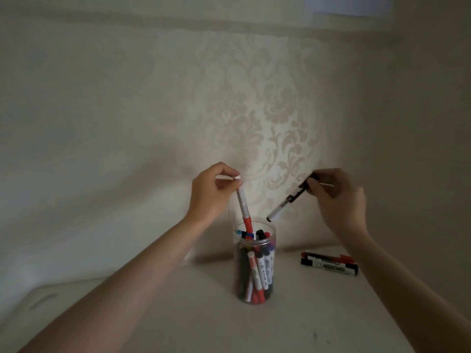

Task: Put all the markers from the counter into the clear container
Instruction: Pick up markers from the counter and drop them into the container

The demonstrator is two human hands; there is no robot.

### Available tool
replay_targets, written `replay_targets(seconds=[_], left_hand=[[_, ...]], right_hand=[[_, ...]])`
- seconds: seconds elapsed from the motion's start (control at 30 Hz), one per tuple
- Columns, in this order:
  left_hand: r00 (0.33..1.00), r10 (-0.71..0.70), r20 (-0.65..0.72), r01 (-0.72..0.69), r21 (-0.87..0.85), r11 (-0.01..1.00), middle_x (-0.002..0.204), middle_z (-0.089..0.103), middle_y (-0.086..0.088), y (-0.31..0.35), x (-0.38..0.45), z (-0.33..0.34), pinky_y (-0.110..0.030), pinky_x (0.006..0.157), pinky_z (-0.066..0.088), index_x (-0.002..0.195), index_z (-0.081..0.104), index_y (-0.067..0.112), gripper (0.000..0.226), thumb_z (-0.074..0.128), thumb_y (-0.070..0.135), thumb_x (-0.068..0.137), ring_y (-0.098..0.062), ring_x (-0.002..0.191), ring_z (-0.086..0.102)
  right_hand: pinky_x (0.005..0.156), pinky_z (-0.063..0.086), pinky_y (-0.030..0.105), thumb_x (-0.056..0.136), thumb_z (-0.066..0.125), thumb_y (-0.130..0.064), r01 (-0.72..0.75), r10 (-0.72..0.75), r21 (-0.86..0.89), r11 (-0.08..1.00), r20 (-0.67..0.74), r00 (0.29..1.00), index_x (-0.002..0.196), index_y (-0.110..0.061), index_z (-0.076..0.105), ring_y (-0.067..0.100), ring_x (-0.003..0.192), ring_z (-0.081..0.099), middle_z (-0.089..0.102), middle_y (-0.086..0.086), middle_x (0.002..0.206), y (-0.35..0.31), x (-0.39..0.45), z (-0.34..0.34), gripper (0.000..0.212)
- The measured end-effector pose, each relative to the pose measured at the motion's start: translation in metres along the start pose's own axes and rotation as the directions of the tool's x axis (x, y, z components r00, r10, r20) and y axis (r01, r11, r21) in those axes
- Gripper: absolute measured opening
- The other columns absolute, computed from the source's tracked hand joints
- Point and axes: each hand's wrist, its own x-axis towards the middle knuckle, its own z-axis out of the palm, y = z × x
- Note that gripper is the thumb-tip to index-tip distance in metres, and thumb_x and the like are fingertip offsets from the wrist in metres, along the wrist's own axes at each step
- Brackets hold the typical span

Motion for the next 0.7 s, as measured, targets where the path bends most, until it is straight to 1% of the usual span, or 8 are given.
replay_targets(seconds=[0.1,0.2,0.3,0.4,0.47,0.53,0.67,0.7], left_hand=[[0.999,0.014,0.049,-0.017,0.056,0.998,0.089,0.071,0.008,-0.014,-0.011,0.001,-0.003,0.064,0.048,0.084,0.068,0.010,0.010,0.076,0.004,0.084,0.000,0.071,0.070],[0.998,0.026,0.060,-0.029,0.059,0.998,0.088,0.072,0.009,-0.023,-0.015,0.002,-0.004,0.065,0.050,0.087,0.070,0.004,0.007,0.076,0.004,0.083,0.005,0.067,0.069],[0.998,0.036,0.045,-0.038,0.045,0.998,0.090,0.072,0.003,-0.026,-0.014,0.005,-0.005,0.066,0.051,0.087,0.070,0.001,0.007,0.076,0.001,0.083,0.008,0.065,0.068],[0.999,0.047,0.025,-0.048,0.026,0.999,0.089,0.072,0.003,-0.025,-0.012,0.006,-0.005,0.067,0.051,0.087,0.071,0.002,0.007,0.076,0.000,0.082,0.011,0.067,0.067],[0.997,0.069,-0.026,-0.068,0.016,0.998,0.088,0.071,0.004,-0.025,-0.009,0.004,-0.004,0.070,0.050,0.087,0.071,0.004,0.008,0.075,-0.001,0.083,0.010,0.071,0.068],[0.994,0.086,-0.074,-0.086,-0.003,0.996,0.087,0.071,0.003,-0.027,-0.006,0.002,-0.004,0.073,0.051,0.086,0.070,0.006,0.009,0.074,-0.002,0.083,0.005,0.076,0.069],[0.992,0.115,-0.048,-0.113,0.045,0.993,0.090,0.072,-0.002,-0.036,-0.006,0.009,-0.006,0.076,0.053,0.087,0.070,0.004,0.009,0.074,-0.003,0.083,-0.003,0.082,0.070],[0.992,0.123,-0.039,-0.121,0.056,0.991,0.092,0.073,-0.004,-0.040,-0.007,0.012,-0.007,0.077,0.053,0.088,0.070,0.004,0.009,0.074,-0.003,0.083,-0.006,0.083,0.071]], right_hand=[[0.072,0.055,0.017,0.084,0.069,-0.017,0.026,-0.022,-0.036,0.999,0.098,0.995,0.097,-0.019,0.066,0.004,0.080,0.070,0.072,-0.010,0.089,-0.001,-0.009,0.027,0.013],[0.074,0.056,0.015,0.085,0.068,-0.015,0.042,-0.030,-0.074,0.996,0.165,0.986,0.097,-0.017,0.066,0.005,0.080,0.070,0.073,-0.006,0.089,0.007,-0.018,0.043,0.013],[0.077,0.057,0.022,0.085,0.067,-0.014,0.056,-0.040,-0.094,0.994,0.171,0.984,0.096,-0.017,0.066,0.005,0.080,0.069,0.072,-0.007,0.088,0.012,-0.021,0.049,0.011],[0.076,0.056,0.019,0.085,0.068,-0.012,0.121,-0.101,-0.107,0.987,0.173,0.980,0.094,-0.014,0.067,0.005,0.080,0.069,0.072,-0.005,0.087,0.009,-0.019,0.051,0.010],[0.076,0.054,0.015,0.084,0.068,-0.011,0.187,-0.164,-0.123,0.975,0.173,0.971,0.094,-0.014,0.067,0.004,0.081,0.068,0.072,-0.004,0.087,0.007,-0.017,0.053,0.010],[0.076,0.054,0.015,0.084,0.068,-0.010,0.213,-0.188,-0.131,0.968,0.178,0.966,0.093,-0.013,0.067,0.004,0.082,0.068,0.072,-0.002,0.087,0.008,-0.015,0.055,0.010],[0.077,0.057,0.025,0.083,0.068,-0.009,0.261,-0.197,-0.210,0.942,0.281,0.939,0.091,-0.010,0.068,0.009,0.080,0.069,0.073,0.001,0.088,0.019,-0.017,0.068,0.008],[0.075,0.057,0.023,0.083,0.068,-0.010,0.275,-0.199,-0.232,0.933,0.303,0.932,0.091,-0.011,0.068,0.009,0.079,0.068,0.073,0.001,0.088,0.021,-0.018,0.071,0.008]])
